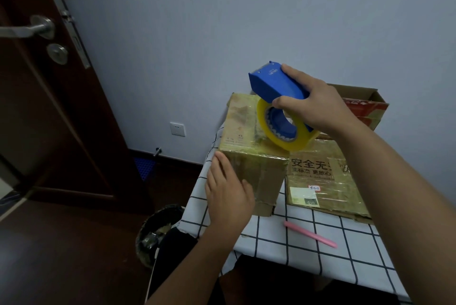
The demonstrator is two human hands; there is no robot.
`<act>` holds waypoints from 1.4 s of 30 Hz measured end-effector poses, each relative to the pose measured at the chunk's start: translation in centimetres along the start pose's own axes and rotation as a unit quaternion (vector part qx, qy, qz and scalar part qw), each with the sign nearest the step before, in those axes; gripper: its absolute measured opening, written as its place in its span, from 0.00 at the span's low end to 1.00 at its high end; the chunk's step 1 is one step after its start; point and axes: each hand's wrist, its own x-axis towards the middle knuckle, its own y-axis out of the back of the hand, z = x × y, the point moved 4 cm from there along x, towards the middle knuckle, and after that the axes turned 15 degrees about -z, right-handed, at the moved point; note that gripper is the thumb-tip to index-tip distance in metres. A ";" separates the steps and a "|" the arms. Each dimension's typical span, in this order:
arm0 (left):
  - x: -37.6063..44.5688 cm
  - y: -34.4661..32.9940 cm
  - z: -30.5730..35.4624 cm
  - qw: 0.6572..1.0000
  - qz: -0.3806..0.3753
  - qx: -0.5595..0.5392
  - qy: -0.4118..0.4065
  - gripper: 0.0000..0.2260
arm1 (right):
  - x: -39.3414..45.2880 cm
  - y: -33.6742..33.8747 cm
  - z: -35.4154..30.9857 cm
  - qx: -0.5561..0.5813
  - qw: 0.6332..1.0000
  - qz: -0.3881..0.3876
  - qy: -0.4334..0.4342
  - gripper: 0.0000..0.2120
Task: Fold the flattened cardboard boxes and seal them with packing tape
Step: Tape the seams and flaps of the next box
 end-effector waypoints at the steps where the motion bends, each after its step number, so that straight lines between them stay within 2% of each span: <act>1: 0.0 0.1 -0.1 0.999 -0.003 -0.054 -0.008 0.34 | 0.0 0.0 0.0 0.001 1.000 0.000 -0.001 0.34; 3: 0.1 0.8 -0.8 0.983 0.029 -0.183 -0.020 0.27 | -0.1 0.2 0.1 0.004 1.000 0.001 -0.002 0.33; 5: 0.8 2.0 -1.8 0.963 0.068 -0.261 -0.014 0.17 | -0.1 0.2 0.1 0.004 1.000 0.002 -0.003 0.33; 7: 2.1 2.9 -2.8 0.958 0.071 -0.277 -0.006 0.10 | -0.1 0.2 0.1 0.003 1.000 0.000 -0.002 0.33; 10: 3.5 3.7 -3.3 0.967 0.078 -0.238 -0.033 0.07 | 0.0 0.1 0.2 0.005 1.000 0.001 0.003 0.33; 18: 3.7 3.8 -3.3 0.967 0.082 -0.218 -0.099 0.08 | -0.1 0.2 0.3 0.011 1.000 0.002 0.004 0.34; 23: 4.3 4.2 -3.5 0.968 0.061 -0.227 -0.089 0.06 | -0.2 0.3 0.4 0.025 1.000 0.003 0.001 0.34; 28: 4.4 5.0 -2.9 0.981 0.018 -0.109 -0.159 0.17 | -0.2 0.3 0.5 0.024 1.000 0.003 0.002 0.34; 32: 5.1 4.8 -1.8 0.976 0.032 -0.087 -0.199 0.10 | -0.2 0.2 0.3 0.015 1.000 0.002 0.001 0.33; 39: 5.2 5.1 -0.4 0.963 0.016 0.023 -0.267 0.15 | -0.3 0.3 0.4 0.017 1.000 0.004 -0.002 0.33; 42: 5.2 4.7 1.2 0.953 0.007 0.052 -0.297 0.12 | -0.3 0.2 0.3 0.010 1.000 0.003 0.001 0.34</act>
